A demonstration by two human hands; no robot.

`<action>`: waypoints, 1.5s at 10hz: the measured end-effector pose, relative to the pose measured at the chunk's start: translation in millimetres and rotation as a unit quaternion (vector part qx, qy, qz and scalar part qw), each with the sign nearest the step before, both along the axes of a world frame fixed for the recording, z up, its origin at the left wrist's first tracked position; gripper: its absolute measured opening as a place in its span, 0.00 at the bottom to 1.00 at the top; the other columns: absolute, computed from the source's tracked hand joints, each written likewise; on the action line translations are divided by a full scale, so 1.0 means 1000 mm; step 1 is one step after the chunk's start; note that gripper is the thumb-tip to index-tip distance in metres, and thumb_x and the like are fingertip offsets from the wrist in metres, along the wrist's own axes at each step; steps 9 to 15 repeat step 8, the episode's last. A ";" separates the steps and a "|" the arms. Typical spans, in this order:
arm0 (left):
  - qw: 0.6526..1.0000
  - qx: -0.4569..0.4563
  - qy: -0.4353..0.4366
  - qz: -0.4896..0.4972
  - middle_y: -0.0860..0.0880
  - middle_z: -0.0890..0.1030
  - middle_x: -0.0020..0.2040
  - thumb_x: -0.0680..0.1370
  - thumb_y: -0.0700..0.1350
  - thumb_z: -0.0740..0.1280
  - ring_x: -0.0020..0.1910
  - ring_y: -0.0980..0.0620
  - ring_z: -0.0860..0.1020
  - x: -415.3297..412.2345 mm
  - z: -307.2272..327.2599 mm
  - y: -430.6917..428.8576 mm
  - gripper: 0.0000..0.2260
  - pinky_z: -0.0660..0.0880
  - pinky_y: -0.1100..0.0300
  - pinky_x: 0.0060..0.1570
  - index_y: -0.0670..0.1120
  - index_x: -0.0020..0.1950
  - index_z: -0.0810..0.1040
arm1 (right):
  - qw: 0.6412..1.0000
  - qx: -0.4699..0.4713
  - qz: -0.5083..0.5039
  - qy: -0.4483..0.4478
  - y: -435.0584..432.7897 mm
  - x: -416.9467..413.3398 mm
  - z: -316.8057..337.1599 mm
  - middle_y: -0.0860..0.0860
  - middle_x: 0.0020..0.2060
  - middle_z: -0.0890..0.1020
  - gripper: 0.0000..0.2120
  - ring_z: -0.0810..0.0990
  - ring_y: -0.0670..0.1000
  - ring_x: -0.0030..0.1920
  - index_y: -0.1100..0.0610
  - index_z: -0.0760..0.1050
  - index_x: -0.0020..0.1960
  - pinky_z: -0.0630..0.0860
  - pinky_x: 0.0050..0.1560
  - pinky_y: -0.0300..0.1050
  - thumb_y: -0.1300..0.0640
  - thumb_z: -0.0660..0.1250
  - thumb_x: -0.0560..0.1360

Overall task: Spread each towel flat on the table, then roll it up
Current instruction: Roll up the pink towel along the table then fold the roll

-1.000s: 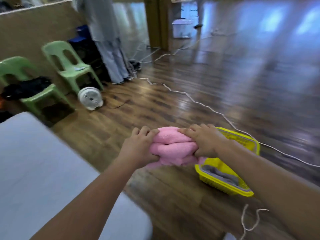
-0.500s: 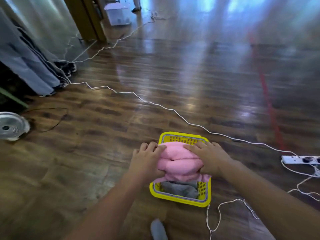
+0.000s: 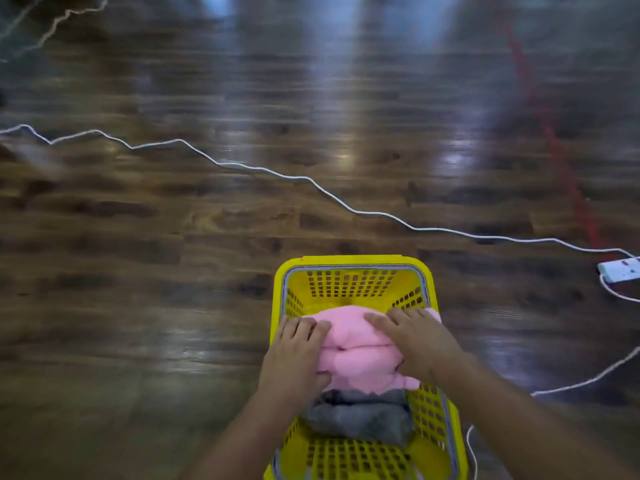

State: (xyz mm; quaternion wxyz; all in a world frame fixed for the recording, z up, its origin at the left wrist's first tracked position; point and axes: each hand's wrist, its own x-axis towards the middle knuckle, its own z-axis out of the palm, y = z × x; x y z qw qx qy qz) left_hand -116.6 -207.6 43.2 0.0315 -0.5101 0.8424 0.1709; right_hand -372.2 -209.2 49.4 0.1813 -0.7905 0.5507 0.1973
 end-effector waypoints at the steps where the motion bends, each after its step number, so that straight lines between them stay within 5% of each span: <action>1: 1.000 0.016 -0.016 -0.001 0.52 0.74 0.60 0.64 0.55 0.69 0.63 0.46 0.70 -0.009 -0.076 -0.016 0.33 0.59 0.45 0.75 0.53 0.69 0.69 | 1.000 0.022 -0.014 -0.002 -0.014 0.000 -0.077 0.52 0.66 0.70 0.51 0.70 0.57 0.63 0.46 0.46 0.78 0.64 0.67 0.53 0.49 0.74 0.66; 3: 0.996 0.067 -0.060 0.022 0.51 0.68 0.70 0.71 0.55 0.71 0.68 0.47 0.64 -0.030 -0.248 -0.033 0.33 0.63 0.51 0.70 0.54 0.73 0.62 | 0.997 0.050 -0.048 0.027 -0.028 -0.002 -0.255 0.53 0.68 0.70 0.51 0.70 0.58 0.66 0.47 0.46 0.78 0.66 0.68 0.57 0.45 0.75 0.65; 5: 0.991 0.084 -0.104 0.020 0.49 0.67 0.72 0.73 0.54 0.69 0.72 0.45 0.61 -0.040 -0.321 -0.033 0.32 0.56 0.49 0.73 0.55 0.74 0.61 | 0.997 0.030 -0.050 0.045 -0.014 0.002 -0.336 0.56 0.69 0.70 0.49 0.68 0.60 0.68 0.50 0.45 0.78 0.62 0.72 0.57 0.55 0.73 0.69; 7: 0.987 0.118 -0.106 0.038 0.45 0.58 0.78 0.73 0.51 0.71 0.78 0.42 0.52 -0.039 -0.295 -0.030 0.38 0.49 0.45 0.76 0.53 0.78 0.55 | 0.995 0.065 -0.043 0.055 -0.012 0.010 -0.304 0.58 0.74 0.61 0.55 0.58 0.61 0.74 0.50 0.42 0.78 0.61 0.72 0.60 0.50 0.77 0.65; 8: 0.992 0.081 -0.063 0.069 0.45 0.63 0.76 0.74 0.48 0.69 0.77 0.42 0.55 -0.044 -0.262 -0.018 0.32 0.55 0.45 0.76 0.53 0.76 0.59 | 0.997 0.054 -0.042 0.035 -0.011 0.015 -0.263 0.57 0.73 0.63 0.49 0.61 0.60 0.73 0.50 0.47 0.78 0.64 0.70 0.58 0.50 0.75 0.68; 15: 0.992 0.081 -0.063 0.069 0.45 0.63 0.76 0.74 0.48 0.69 0.77 0.42 0.55 -0.044 -0.262 -0.018 0.32 0.55 0.45 0.76 0.53 0.76 0.59 | 0.997 0.054 -0.042 0.035 -0.011 0.015 -0.263 0.57 0.73 0.63 0.49 0.61 0.60 0.73 0.50 0.47 0.78 0.64 0.70 0.58 0.50 0.75 0.68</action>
